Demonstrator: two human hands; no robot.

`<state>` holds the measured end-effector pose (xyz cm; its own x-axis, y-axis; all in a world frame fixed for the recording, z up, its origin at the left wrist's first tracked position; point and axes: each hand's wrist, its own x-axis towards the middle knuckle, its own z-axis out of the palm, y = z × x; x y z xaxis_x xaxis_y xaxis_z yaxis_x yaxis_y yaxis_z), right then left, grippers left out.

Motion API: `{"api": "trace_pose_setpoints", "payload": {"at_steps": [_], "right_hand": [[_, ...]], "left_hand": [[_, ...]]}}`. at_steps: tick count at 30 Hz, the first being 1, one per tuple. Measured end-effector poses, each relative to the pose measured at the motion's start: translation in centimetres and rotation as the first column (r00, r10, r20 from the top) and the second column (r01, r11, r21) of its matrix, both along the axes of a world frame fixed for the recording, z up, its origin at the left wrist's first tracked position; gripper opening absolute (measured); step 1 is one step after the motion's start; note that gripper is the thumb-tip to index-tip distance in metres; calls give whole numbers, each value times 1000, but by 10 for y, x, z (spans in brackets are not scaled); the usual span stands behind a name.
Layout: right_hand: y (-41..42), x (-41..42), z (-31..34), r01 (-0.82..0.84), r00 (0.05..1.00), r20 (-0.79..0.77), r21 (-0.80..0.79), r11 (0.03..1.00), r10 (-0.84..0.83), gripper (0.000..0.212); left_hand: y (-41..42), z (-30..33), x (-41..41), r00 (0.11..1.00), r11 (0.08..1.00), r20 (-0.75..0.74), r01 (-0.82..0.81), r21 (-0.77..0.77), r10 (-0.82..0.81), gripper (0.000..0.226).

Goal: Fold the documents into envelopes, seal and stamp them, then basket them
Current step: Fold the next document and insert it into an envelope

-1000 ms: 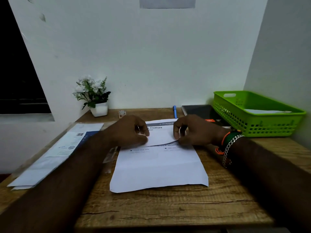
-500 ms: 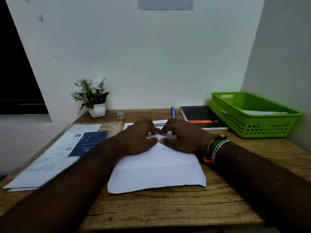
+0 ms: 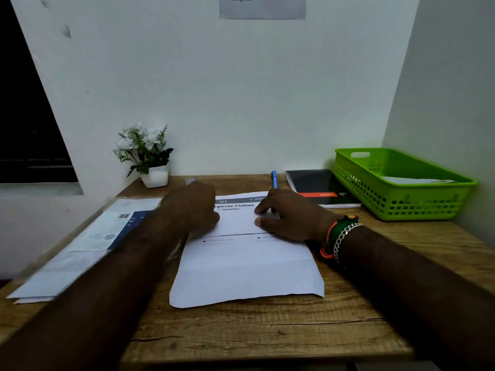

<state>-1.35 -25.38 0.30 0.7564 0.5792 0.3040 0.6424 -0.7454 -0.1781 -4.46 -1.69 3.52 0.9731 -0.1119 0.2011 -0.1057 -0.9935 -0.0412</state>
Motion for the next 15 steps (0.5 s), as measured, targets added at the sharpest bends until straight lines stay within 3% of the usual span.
{"api": "trace_pose_setpoints", "payload": {"at_steps": [4,8,12,15], "right_hand": [[2,0,3,37,999,-9,16,999,-36,23],[-9,2,11,193,980,61,-47,980,-190,24],[-21,6,12,334,938,119,-70,940,-325,36],[-18,8,7,336,926,195,-25,942,-325,30]], "left_hand": [[-9,-2,-2,998,995,50,-40,94,36,21],[-2,-1,1,999,999,15,-42,23,42,32],[-1,-4,1,999,999,31,-36,4,36,27],[-3,-8,2,998,999,56,-30,-12,31,48]]}}
